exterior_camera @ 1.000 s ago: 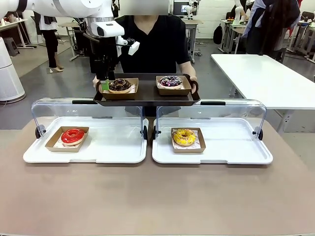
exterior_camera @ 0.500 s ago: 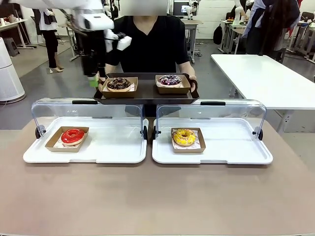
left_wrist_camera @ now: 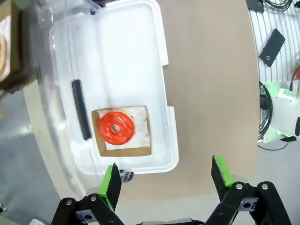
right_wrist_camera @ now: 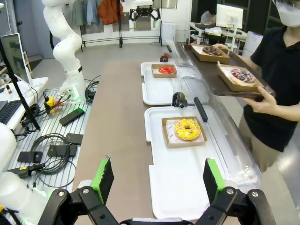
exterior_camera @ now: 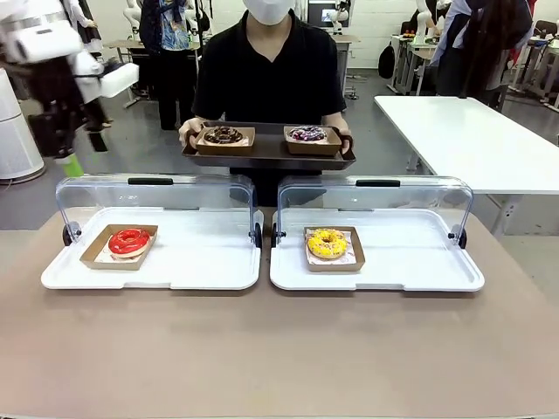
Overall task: Provide the desired donut to the person.
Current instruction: Place the picked Paper togo box onto the Handle tray extended by the person.
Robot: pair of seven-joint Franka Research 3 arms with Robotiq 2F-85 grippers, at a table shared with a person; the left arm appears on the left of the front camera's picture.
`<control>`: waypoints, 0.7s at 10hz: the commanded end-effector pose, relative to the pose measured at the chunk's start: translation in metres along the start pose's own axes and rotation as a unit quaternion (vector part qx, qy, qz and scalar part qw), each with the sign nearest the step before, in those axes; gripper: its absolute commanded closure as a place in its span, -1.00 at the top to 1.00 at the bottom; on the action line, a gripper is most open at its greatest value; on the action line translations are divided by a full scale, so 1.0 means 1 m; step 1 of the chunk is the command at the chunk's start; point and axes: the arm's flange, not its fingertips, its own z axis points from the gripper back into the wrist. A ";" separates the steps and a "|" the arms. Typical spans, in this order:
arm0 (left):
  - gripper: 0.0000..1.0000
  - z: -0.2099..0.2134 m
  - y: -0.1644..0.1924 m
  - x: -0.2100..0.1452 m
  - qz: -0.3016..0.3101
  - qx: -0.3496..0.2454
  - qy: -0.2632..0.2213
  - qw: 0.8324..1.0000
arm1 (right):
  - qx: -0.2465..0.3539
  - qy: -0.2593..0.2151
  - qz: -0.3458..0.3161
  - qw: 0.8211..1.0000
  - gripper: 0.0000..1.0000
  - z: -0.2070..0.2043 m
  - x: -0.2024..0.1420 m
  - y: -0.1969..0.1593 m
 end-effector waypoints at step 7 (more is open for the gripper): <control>1.00 -0.016 -0.020 -0.028 0.018 0.015 -0.011 1.000 | 0.001 -0.003 0.001 1.000 1.00 0.000 0.001 0.000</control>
